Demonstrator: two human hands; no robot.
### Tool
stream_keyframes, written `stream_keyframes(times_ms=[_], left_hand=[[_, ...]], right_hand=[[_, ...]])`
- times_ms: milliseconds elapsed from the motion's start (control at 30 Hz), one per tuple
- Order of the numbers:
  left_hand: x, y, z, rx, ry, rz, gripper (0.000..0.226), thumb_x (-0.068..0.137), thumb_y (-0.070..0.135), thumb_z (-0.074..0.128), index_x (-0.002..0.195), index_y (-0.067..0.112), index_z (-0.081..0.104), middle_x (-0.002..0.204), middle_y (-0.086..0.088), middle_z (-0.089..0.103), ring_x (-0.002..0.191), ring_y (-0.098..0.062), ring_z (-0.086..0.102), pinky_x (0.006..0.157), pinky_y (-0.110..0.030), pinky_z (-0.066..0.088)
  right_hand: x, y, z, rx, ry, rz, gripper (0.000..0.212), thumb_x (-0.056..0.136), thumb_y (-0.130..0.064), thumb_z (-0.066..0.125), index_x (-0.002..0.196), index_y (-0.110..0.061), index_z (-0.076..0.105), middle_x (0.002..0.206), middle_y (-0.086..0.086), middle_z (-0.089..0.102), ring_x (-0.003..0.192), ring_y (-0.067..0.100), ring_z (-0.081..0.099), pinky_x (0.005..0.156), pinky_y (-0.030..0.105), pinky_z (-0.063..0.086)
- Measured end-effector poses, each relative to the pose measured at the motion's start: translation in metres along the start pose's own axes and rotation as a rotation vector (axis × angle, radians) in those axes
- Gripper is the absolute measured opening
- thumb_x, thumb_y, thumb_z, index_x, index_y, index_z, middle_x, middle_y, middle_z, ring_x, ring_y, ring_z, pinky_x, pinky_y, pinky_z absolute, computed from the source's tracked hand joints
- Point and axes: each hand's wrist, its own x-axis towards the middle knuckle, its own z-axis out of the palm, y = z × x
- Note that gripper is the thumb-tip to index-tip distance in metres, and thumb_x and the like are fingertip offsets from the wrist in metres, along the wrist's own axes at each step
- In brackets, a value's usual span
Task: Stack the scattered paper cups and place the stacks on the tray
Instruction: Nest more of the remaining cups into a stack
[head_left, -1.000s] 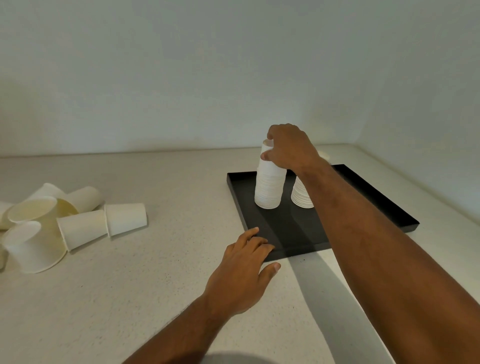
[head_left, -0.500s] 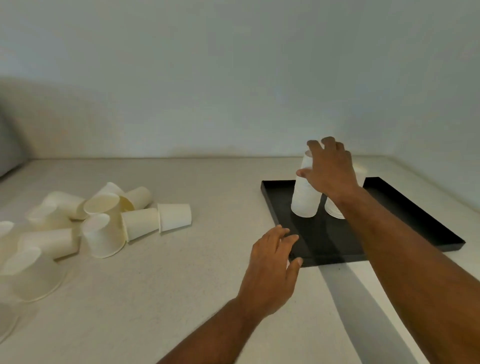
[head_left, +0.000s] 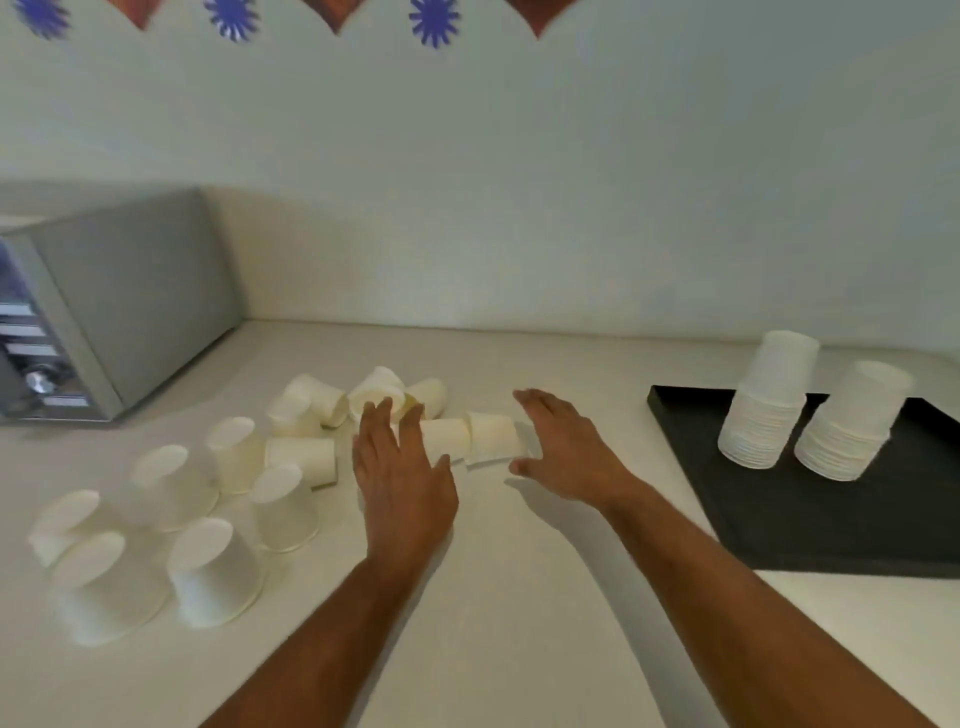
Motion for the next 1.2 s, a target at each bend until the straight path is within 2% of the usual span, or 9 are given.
stream_keyframes(times_ms=[133, 333, 467, 633, 733, 900, 1000, 1067, 1200], left_hand=[[0.021, -0.031, -0.010, 0.247, -0.184, 0.007, 0.073, 0.083, 0.038, 0.075, 0.143, 0.015, 0.042, 0.153, -0.013, 0.038, 0.150, -0.037, 0.016, 0.122, -0.052, 0.014], [0.029, -0.048, -0.007, 0.318, -0.310, 0.080, 0.078, 0.085, 0.046, 0.071, 0.150, 0.024, 0.034, 0.154, -0.010, 0.031, 0.145, -0.031, 0.023, 0.120, -0.048, 0.022], [0.033, -0.051, -0.008, 0.262, -0.328, 0.112, 0.075, 0.083, 0.043, 0.075, 0.148, 0.028, 0.041, 0.148, -0.007, 0.035, 0.140, -0.030, 0.028, 0.116, -0.050, 0.026], [0.031, -0.055, -0.012, 0.136, -0.320, 0.136, 0.064, 0.076, 0.031, 0.085, 0.134, 0.024, 0.060, 0.141, -0.008, 0.045, 0.131, -0.031, 0.039, 0.109, -0.048, 0.036], [0.025, -0.052, -0.017, 0.052, -0.348, 0.156, 0.070, 0.074, 0.025, 0.087, 0.136, 0.024, 0.057, 0.146, -0.009, 0.040, 0.134, -0.031, 0.038, 0.108, -0.048, 0.039], [0.017, -0.053, -0.024, 0.029, -0.437, 0.187, 0.086, 0.082, 0.009, 0.077, 0.154, 0.024, 0.032, 0.160, -0.007, 0.021, 0.146, -0.028, 0.022, 0.119, -0.045, 0.030], [0.012, -0.052, -0.031, -0.032, -0.416, 0.180, 0.076, 0.088, 0.005, 0.071, 0.152, 0.022, 0.035, 0.157, -0.003, 0.033, 0.143, -0.022, 0.032, 0.120, -0.041, 0.027], [0.009, -0.052, -0.037, -0.066, -0.397, 0.176, 0.068, 0.089, 0.004, 0.070, 0.148, 0.021, 0.040, 0.151, -0.001, 0.042, 0.137, -0.018, 0.040, 0.118, -0.036, 0.029], [0.006, -0.050, -0.049, -0.075, -0.352, 0.195, 0.067, 0.090, 0.005, 0.069, 0.148, 0.021, 0.042, 0.148, -0.003, 0.045, 0.133, -0.021, 0.043, 0.112, -0.033, 0.037]], right_hand=[[0.017, -0.026, 0.023, 0.019, -0.033, 0.018, 0.105, 0.075, -0.038, 0.082, 0.157, -0.019, 0.019, 0.161, 0.003, 0.027, 0.146, 0.023, 0.027, 0.116, 0.041, 0.031], [0.025, -0.038, 0.039, 0.078, -0.077, 0.052, 0.091, 0.077, -0.030, 0.079, 0.153, -0.025, 0.029, 0.147, 0.002, 0.043, 0.132, 0.026, 0.038, 0.104, 0.043, 0.041], [0.028, -0.047, 0.043, 0.128, -0.065, 0.008, 0.070, 0.075, -0.033, 0.080, 0.137, -0.030, 0.048, 0.126, -0.001, 0.053, 0.114, 0.022, 0.049, 0.094, 0.040, 0.048], [0.023, -0.052, 0.042, 0.131, -0.118, -0.022, 0.073, 0.070, -0.037, 0.081, 0.135, -0.031, 0.048, 0.119, -0.001, 0.052, 0.105, 0.019, 0.052, 0.090, 0.038, 0.050], [0.015, -0.062, 0.045, 0.153, -0.116, -0.019, 0.073, 0.066, -0.043, 0.081, 0.131, -0.035, 0.048, 0.117, -0.005, 0.053, 0.100, 0.015, 0.054, 0.086, 0.036, 0.052], [0.002, -0.071, 0.054, 0.251, -0.077, 0.040, 0.065, 0.064, -0.047, 0.083, 0.120, -0.042, 0.049, 0.111, -0.012, 0.053, 0.096, 0.009, 0.055, 0.080, 0.025, 0.047], [-0.018, -0.073, 0.065, 0.447, 0.049, 0.143, 0.058, 0.064, -0.052, 0.080, 0.112, -0.049, 0.046, 0.110, -0.019, 0.054, 0.100, 0.011, 0.060, 0.083, 0.024, 0.051], [-0.030, -0.072, 0.067, 0.519, 0.078, 0.173, 0.061, 0.065, -0.055, 0.078, 0.117, -0.049, 0.046, 0.116, -0.020, 0.054, 0.104, 0.008, 0.059, 0.087, 0.025, 0.052], [-0.055, -0.081, 0.067, 0.775, 0.169, 0.232, 0.063, 0.069, -0.050, 0.081, 0.120, -0.051, 0.045, 0.121, -0.022, 0.056, 0.110, 0.005, 0.059, 0.087, 0.024, 0.054]])
